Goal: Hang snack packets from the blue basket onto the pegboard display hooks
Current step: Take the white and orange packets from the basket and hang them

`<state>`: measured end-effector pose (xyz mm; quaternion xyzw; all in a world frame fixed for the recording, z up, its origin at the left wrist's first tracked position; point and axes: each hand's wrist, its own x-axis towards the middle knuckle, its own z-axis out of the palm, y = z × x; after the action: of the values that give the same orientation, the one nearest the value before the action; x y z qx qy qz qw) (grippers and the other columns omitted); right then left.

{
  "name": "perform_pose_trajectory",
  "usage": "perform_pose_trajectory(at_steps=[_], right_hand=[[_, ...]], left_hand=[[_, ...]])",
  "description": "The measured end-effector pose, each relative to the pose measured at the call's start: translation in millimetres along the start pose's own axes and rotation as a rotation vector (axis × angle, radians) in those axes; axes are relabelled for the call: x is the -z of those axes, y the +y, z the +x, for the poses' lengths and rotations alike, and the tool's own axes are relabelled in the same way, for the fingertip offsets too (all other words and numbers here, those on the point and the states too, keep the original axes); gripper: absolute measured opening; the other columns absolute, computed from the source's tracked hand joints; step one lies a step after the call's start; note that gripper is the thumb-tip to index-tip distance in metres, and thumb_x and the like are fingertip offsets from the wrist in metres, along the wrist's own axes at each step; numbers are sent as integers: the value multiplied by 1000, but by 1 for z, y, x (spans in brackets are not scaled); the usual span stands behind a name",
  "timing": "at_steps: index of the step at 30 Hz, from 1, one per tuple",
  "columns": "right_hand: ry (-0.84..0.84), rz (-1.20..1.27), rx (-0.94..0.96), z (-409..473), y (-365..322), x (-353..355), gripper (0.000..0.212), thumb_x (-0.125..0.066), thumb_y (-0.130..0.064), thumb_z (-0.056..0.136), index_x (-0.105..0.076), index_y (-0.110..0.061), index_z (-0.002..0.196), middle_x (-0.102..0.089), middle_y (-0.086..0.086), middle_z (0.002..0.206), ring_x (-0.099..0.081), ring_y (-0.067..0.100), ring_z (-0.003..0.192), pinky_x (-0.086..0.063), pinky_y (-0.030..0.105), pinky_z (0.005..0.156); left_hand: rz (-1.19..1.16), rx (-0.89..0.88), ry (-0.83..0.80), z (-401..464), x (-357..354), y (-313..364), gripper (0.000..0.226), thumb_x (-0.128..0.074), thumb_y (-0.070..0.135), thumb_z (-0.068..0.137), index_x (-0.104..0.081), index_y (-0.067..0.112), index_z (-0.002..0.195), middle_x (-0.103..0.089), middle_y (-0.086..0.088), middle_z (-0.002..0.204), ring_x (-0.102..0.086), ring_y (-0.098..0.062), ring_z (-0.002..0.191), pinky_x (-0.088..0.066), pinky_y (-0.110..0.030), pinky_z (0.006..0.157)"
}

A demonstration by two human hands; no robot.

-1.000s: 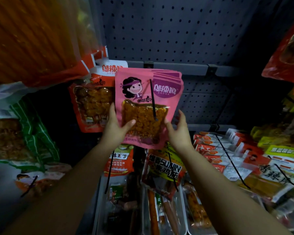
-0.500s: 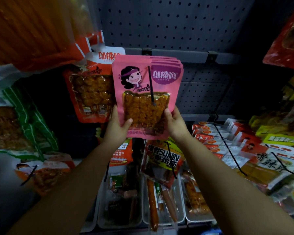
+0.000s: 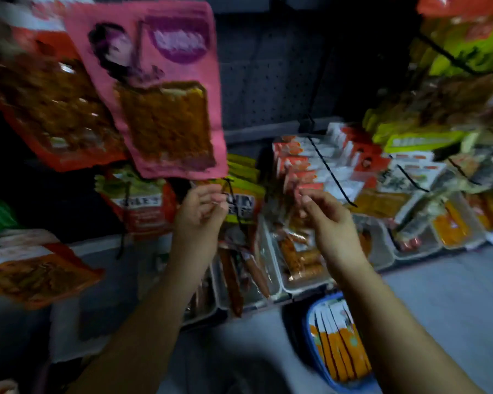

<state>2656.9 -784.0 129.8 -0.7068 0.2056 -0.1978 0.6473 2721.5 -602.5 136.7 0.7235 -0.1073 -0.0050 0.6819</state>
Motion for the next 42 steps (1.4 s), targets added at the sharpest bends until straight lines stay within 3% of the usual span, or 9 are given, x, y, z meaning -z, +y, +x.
perform_pose_trajectory(at_steps=[11, 14, 19, 24, 28, 31, 34, 37, 42], right_hand=[[328, -107, -469, -104, 162, 240, 22, -49, -4, 96, -61, -16, 82, -64, -1, 65, -57, -2, 46, -44, 12, 49], [283, -156, -646, -121, 232, 289, 16, -50, -7, 97, -60, -11, 85, -62, 4, 69, -56, -2, 45, -42, 11, 47], [78, -343, -885, -129, 380, 350, 15, -56, -13, 94, -62, -19, 81, -63, 5, 76, -57, 14, 63, -45, 23, 57], [-225, -719, -842, -100, 531, 396, 19, -56, -21, 93, -68, -12, 105, -69, 13, 103, -63, 31, 100, -47, 36, 86], [-290, -805, -791, -56, 625, 420, 24, -54, -21, 95, -65, -8, 112, -67, 13, 111, -61, 28, 106, -47, 35, 90], [-224, -783, -746, -25, 677, 427, 31, -57, -25, 94, -60, -7, 119, -64, 9, 104, -59, 21, 102, -43, 29, 85], [-168, -709, -719, 0, 717, 424, 49, -60, -30, 92, -46, -12, 136, -56, 13, 132, -53, 29, 120, -41, 34, 100], [-146, -655, -717, 13, 741, 411, 59, -52, -44, 94, -33, -23, 146, -40, 13, 147, -43, 32, 131, -36, 47, 109], [-110, -755, -708, 2, 756, 396, 49, -41, -53, 95, -47, -25, 135, -46, 14, 139, -48, 33, 124, -42, 43, 103]], left_hand=[[51, 324, -549, -131, -205, -132, 31, -58, -1, 88, -57, 30, 90, -63, 0, 89, -58, -8, 82, -47, -22, 80], [126, 440, -593, -174, -261, -208, 29, -60, -5, 86, -56, 24, 87, -61, -1, 87, -55, -6, 78, -42, -7, 72], [217, 690, -548, -240, -326, -364, 32, -62, -4, 84, -60, 28, 82, -62, 5, 88, -57, -17, 85, -47, -19, 74], [353, 832, -444, -269, -377, -518, 18, -58, -4, 86, -57, 11, 97, -59, -23, 110, -57, -33, 95, -45, -36, 81], [464, 835, -452, -262, -414, -600, 25, -62, 13, 88, -52, 24, 109, -52, 1, 109, -52, -12, 92, -41, -26, 78], [465, 838, -356, -251, -440, -629, 26, -63, 24, 88, -55, 25, 113, -56, 3, 108, -55, -15, 94, -46, -32, 82], [320, 816, -286, -241, -465, -643, 23, -63, 31, 88, -61, 22, 108, -66, 1, 103, -64, -13, 85, -52, -28, 66], [188, 881, -231, -231, -479, -650, 30, -65, 28, 86, -60, 19, 114, -67, -3, 109, -66, -20, 95, -56, -42, 81], [228, 805, -199, -224, -482, -655, 35, -65, 19, 86, -58, 17, 120, -65, 0, 113, -63, -18, 98, -54, -38, 80]])
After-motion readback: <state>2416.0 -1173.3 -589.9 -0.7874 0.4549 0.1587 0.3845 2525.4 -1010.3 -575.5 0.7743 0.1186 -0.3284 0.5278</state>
